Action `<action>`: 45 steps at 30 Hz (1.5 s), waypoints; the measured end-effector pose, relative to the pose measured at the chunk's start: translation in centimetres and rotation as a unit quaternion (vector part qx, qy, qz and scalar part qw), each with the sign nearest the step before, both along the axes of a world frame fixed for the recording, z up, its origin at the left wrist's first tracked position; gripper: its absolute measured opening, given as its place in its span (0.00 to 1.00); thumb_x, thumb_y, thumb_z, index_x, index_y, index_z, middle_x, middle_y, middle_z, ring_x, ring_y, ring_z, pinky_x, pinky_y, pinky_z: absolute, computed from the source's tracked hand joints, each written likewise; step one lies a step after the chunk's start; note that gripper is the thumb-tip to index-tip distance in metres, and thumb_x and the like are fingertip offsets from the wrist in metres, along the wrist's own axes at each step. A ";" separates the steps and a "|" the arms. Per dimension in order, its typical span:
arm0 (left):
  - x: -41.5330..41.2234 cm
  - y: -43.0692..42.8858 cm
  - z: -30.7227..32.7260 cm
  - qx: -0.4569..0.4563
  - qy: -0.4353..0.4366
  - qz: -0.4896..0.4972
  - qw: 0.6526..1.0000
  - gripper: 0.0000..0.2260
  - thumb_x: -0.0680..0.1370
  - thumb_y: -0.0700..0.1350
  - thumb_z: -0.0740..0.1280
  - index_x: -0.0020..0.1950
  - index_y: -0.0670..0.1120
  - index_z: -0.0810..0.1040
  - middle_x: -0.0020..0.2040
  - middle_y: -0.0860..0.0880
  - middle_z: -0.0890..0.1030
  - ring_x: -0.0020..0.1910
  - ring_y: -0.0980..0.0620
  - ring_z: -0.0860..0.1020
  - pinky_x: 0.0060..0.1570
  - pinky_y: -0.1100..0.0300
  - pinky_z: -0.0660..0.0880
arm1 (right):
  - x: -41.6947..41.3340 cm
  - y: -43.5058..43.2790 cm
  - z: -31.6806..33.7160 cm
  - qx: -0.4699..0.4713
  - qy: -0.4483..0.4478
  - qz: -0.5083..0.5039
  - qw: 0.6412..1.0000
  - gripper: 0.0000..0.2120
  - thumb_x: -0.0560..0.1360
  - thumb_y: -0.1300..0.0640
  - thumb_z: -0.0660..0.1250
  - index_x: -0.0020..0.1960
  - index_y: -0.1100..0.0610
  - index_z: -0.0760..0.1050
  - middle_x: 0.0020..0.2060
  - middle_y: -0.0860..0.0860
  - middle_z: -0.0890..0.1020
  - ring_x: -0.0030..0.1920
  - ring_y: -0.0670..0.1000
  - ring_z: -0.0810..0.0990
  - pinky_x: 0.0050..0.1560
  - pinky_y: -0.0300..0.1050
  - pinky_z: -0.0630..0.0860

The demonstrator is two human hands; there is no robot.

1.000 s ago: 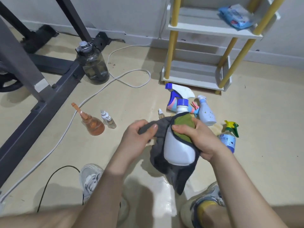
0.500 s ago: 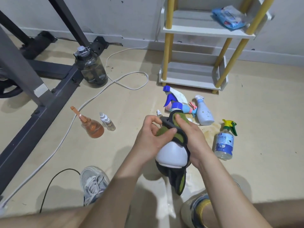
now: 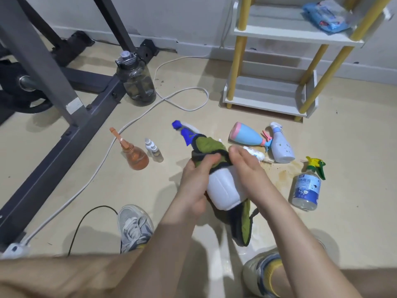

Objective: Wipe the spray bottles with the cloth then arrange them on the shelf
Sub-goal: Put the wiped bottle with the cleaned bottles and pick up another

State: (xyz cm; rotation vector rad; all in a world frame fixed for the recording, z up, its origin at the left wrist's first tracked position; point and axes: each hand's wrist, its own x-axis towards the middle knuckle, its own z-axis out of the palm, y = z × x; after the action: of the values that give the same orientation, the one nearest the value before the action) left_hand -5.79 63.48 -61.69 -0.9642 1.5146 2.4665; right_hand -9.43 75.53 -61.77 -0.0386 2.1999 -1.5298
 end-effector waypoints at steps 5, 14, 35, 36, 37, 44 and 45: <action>-0.6 -2.1 -0.7 -0.091 -0.036 0.117 0.988 0.17 0.70 0.54 0.71 0.55 0.47 0.81 0.49 0.47 0.86 0.48 0.47 0.84 0.52 0.49 0.81 | 3.0 -0.4 -0.1 0.069 0.022 0.113 0.991 0.50 0.59 0.30 0.74 0.76 0.37 0.56 0.67 0.43 0.69 0.67 0.45 0.69 0.66 0.50 0.71; 0.8 -1.5 -0.9 -0.327 0.096 -0.085 0.936 0.11 0.75 0.45 0.65 0.55 0.56 0.79 0.48 0.56 0.84 0.49 0.54 0.81 0.53 0.57 0.79 | 2.5 -1.2 -0.9 -0.247 -0.220 -0.132 0.934 0.16 0.77 0.49 0.66 0.64 0.49 0.75 0.53 0.53 0.84 0.46 0.53 0.85 0.40 0.50 0.81; -1.9 -3.5 -0.2 -0.387 0.065 0.099 0.914 0.06 0.84 0.47 0.56 0.57 0.45 0.68 0.48 0.52 0.75 0.51 0.50 0.72 0.47 0.63 0.65 | 2.3 1.7 -0.5 -0.308 -0.408 0.008 0.859 0.22 0.67 0.43 0.68 0.54 0.58 0.83 0.43 0.60 0.81 0.36 0.64 0.81 0.27 0.44 0.77; -1.8 -3.7 -0.3 -0.426 0.066 0.081 0.899 0.07 0.84 0.48 0.56 0.56 0.46 0.69 0.48 0.49 0.76 0.52 0.48 0.72 0.47 0.60 0.64 | 2.0 2.0 -0.6 -0.302 -0.409 0.012 0.861 0.23 0.65 0.43 0.70 0.53 0.56 0.84 0.43 0.59 0.81 0.36 0.64 0.82 0.31 0.45 0.76; -1.5 -4.0 -0.4 -0.469 0.059 0.060 0.879 0.09 0.84 0.49 0.56 0.56 0.45 0.71 0.50 0.47 0.77 0.53 0.46 0.72 0.48 0.60 0.63 | 1.8 2.2 -0.8 -0.295 -0.403 0.009 0.866 0.24 0.61 0.43 0.74 0.52 0.56 0.84 0.44 0.58 0.81 0.36 0.64 0.82 0.33 0.45 0.75; -1.3 -5.9 2.0 -0.512 0.031 -0.011 0.858 0.18 0.85 0.52 0.54 0.59 0.41 0.76 0.59 0.46 0.72 0.55 0.57 0.65 0.59 0.75 0.54 | 1.2 3.3 0.6 -0.281 -0.380 0.000 0.881 0.18 0.73 0.47 0.63 0.52 0.59 0.80 0.36 0.58 0.81 0.29 0.60 0.81 0.25 0.46 0.79; -1.5 -5.5 2.0 -0.530 0.039 -0.053 0.845 0.20 0.84 0.55 0.52 0.64 0.43 0.75 0.63 0.46 0.72 0.60 0.52 0.66 0.65 0.69 0.55 | 1.3 3.2 0.8 -0.273 -0.389 0.002 0.880 0.18 0.76 0.48 0.60 0.52 0.60 0.80 0.34 0.58 0.81 0.27 0.60 0.81 0.21 0.43 0.76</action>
State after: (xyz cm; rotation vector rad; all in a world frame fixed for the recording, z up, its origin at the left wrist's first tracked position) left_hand -7.33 57.99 -59.70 -0.7877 2.9200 1.4482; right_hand -8.12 78.73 -60.92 0.3365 1.1140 -1.7145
